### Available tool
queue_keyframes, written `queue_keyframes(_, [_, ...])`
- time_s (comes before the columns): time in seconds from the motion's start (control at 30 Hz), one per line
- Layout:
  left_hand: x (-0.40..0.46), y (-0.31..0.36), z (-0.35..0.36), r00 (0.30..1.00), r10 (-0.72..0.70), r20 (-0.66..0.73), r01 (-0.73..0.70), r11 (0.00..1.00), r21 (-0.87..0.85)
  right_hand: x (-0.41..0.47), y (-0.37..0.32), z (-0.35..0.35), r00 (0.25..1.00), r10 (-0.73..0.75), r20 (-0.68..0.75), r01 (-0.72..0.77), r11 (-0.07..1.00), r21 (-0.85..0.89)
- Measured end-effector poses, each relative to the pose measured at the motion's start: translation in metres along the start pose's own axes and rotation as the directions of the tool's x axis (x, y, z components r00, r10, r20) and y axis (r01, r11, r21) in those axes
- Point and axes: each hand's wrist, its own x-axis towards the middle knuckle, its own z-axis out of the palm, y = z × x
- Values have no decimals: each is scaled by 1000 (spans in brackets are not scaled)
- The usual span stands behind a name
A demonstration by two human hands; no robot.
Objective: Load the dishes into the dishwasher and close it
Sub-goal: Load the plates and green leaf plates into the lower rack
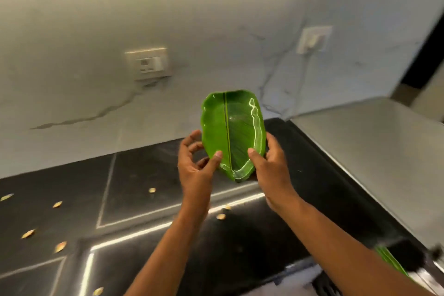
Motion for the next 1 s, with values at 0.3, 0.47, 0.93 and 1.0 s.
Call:
queue_keyframes(0.3, [-69,-37,222,844,-156,513,179,984,3,-60,37,-285,911,-1,-412,23,999,48])
queue_keyframes(0.47, [-149,-93,358,691,-300,658,253,953,168,-122,87,-430,733,154,-663,-47,983,177])
queue_keyframes(0.93, [-326,-404,428,351,-705,617,142,691,709,-233,358,-620,319,707,-632,-401,704,585])
queue_keyframes(1.0, [-333,-461,410,365,-779,510,29,557,830,-230,408,-624,282,825,-490,-452,564,691])
